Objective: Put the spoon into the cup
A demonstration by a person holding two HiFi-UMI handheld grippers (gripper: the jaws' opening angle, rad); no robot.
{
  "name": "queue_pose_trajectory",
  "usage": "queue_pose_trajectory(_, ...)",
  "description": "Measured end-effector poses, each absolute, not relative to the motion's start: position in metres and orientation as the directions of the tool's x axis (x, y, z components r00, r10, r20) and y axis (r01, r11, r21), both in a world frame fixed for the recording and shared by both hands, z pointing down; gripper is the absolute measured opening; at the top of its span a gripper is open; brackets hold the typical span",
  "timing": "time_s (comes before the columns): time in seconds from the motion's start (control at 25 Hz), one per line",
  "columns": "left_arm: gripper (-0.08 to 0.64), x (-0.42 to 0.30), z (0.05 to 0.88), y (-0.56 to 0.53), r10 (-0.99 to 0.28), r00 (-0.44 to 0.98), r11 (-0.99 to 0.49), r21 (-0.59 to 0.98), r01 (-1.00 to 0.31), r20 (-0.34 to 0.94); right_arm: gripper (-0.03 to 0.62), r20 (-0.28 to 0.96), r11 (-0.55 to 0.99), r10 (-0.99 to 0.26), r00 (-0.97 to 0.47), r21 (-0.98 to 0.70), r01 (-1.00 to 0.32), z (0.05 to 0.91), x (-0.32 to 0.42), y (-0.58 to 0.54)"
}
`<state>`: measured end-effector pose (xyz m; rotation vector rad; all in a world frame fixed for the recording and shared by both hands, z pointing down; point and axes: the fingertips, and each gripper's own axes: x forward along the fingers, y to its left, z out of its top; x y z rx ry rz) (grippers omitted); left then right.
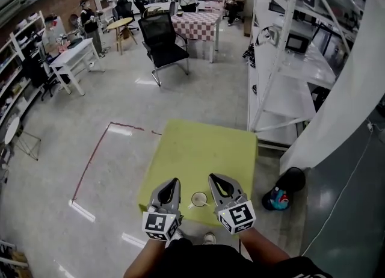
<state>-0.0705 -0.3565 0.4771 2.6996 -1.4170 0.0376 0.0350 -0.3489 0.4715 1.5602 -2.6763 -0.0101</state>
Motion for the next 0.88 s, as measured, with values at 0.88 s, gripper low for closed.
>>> queue_pose_trajectory(0.88,0.006,-0.053,0.464,-0.346,-0.77,0.638,-0.632,0.132,-0.764,0.008,0.006,0.006,0.48,-0.877,-0.48,0.025,-0.877,0.464,0.032,-0.34)
